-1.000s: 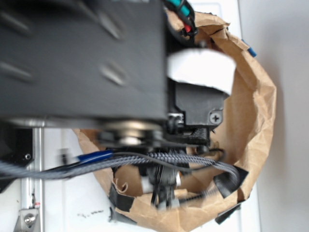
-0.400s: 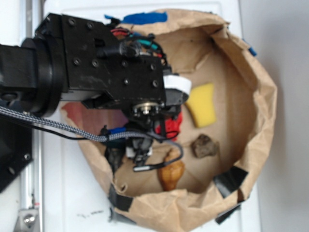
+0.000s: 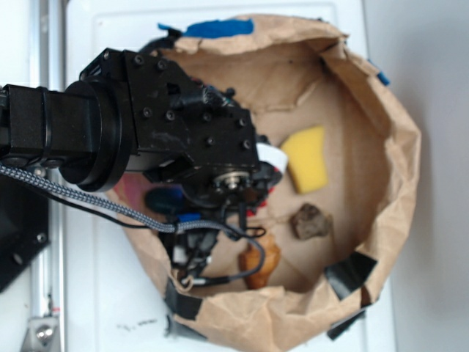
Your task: Grab the plastic pickle.
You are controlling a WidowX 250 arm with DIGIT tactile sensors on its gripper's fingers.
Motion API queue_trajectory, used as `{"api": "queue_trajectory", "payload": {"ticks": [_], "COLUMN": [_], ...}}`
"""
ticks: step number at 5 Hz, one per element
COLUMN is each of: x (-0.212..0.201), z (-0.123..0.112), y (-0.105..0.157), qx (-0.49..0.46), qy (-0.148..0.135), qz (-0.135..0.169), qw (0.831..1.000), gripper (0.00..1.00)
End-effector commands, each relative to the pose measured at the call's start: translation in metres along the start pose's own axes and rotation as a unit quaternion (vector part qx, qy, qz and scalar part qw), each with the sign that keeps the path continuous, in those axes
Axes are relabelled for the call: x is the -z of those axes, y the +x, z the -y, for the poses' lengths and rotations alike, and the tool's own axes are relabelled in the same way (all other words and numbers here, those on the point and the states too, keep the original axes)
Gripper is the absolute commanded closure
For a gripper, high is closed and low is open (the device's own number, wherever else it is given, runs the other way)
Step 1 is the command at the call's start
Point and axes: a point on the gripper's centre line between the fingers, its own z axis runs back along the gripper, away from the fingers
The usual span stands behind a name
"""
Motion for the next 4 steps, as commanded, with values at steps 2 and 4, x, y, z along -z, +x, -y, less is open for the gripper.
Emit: {"api": "queue_trajectory", "payload": {"ticks": [2,4], "x": [0.002,0.033], "z": [0.003,0.002], "y": [-0.009,-0.011], "qx": [0.034,0.023], "qy": [0.030,0.034], "qz": [0.010,-0.011], "qw": [0.999,0.999], "gripper": [0.00,0.00]}}
